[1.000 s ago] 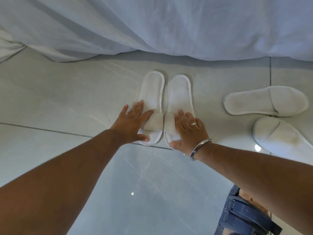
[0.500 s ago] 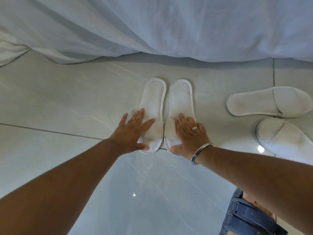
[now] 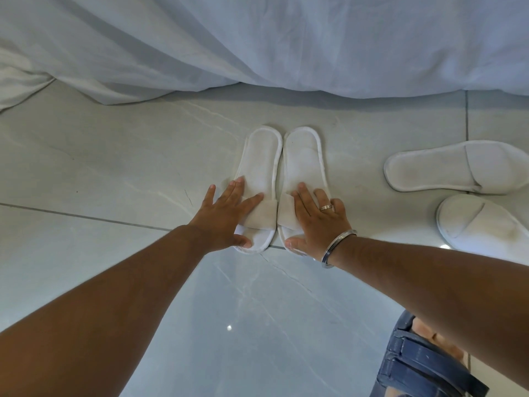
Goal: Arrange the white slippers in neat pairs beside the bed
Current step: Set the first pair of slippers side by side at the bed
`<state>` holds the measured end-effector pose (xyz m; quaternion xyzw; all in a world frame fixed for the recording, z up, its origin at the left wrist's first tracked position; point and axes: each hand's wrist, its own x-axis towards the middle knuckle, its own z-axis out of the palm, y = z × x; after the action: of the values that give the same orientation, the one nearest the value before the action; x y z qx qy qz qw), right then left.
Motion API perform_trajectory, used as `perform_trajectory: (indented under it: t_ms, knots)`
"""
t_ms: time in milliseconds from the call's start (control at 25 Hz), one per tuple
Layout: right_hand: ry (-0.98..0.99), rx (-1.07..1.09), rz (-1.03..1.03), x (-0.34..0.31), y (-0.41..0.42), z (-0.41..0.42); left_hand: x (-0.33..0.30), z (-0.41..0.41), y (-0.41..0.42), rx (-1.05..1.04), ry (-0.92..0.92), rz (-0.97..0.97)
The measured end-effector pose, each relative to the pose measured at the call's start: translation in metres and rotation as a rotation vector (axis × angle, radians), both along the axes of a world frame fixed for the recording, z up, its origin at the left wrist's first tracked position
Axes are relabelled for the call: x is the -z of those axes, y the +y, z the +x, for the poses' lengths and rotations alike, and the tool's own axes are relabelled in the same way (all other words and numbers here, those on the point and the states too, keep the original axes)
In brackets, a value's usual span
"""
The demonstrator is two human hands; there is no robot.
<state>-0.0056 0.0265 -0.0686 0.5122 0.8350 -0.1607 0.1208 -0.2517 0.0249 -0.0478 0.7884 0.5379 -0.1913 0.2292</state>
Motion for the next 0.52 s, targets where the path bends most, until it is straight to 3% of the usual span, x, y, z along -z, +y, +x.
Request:
perform_trajectory:
  t_ms: [520]
  knots:
    - [0.012,-0.021,0.048,0.0054,-0.0020,0.0041,0.0004,0.0013,0.0068,-0.049,-0.047,-0.056]
